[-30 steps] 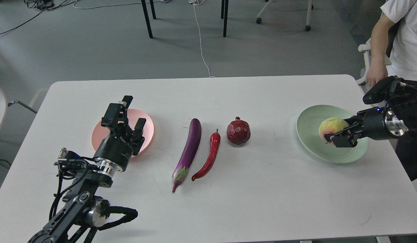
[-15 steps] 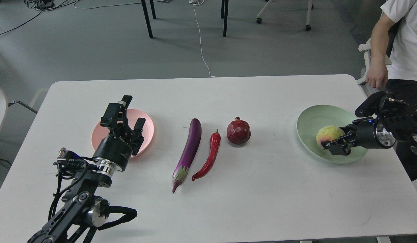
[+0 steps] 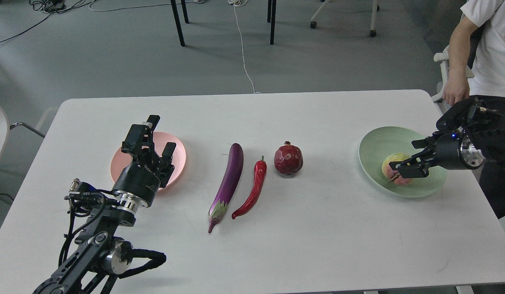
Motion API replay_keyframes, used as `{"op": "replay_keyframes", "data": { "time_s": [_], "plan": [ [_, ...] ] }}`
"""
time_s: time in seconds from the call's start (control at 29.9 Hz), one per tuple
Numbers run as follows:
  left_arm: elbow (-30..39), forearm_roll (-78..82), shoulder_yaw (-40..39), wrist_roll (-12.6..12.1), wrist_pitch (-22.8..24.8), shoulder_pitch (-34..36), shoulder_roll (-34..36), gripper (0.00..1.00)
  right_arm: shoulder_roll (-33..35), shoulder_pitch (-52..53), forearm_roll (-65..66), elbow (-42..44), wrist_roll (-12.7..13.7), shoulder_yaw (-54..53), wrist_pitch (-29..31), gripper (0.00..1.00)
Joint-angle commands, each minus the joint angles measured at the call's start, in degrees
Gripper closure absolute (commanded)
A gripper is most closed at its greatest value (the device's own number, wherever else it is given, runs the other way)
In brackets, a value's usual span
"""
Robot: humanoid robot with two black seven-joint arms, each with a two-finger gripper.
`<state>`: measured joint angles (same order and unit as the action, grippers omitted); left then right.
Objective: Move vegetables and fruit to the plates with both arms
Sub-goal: 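Reach the right gripper to the red pomegranate and grasp it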
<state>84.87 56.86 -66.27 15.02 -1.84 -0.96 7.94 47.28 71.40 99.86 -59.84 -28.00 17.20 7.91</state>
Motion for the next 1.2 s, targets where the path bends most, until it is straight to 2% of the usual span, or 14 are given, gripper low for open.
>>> {"op": "replay_keyframes", "data": {
  "time_s": [0.0, 0.1, 0.27, 0.57, 0.73, 1.17],
  "plan": [
    [0.5, 0.0, 0.1, 0.0, 0.0, 0.0, -0.1, 0.02, 0.6, 6.3, -1.5, -4.7, 0.0, -0.1, 0.4, 0.04],
    [0.7, 0.0, 0.1, 0.0, 0.0, -0.5, -0.1, 0.02, -1.0, 8.8, -6.8, -7.0, 0.0, -0.1, 0.5, 0.04],
    [1.2, 0.0, -0.1, 0.0, 0.0, -1.3, 0.1, 0.02, -8.1, 10.7, -11.7, -6.9, 0.0, 0.8, 0.8, 0.04],
    [1.4, 0.0, -0.2, 0.0, 0.0, -1.6, -0.2, 0.02, -23.8, 8.8, -11.9, 6.2, 0.0, 8.6, 0.3, 0.04],
    [1.3, 0.0, -0.2, 0.0, 0.0, -1.6, -0.4, 0.02, -30.5, 6.2, -12.3, 12.0, 0.0, 9.1, 0.2, 0.04],
    [1.3, 0.0, -0.3, 0.0, 0.0, -1.6, -0.9, 0.02, -36.7, 3.1, -12.4, 18.1, 0.0, 11.4, -0.1, 0.04]
  ]
}}
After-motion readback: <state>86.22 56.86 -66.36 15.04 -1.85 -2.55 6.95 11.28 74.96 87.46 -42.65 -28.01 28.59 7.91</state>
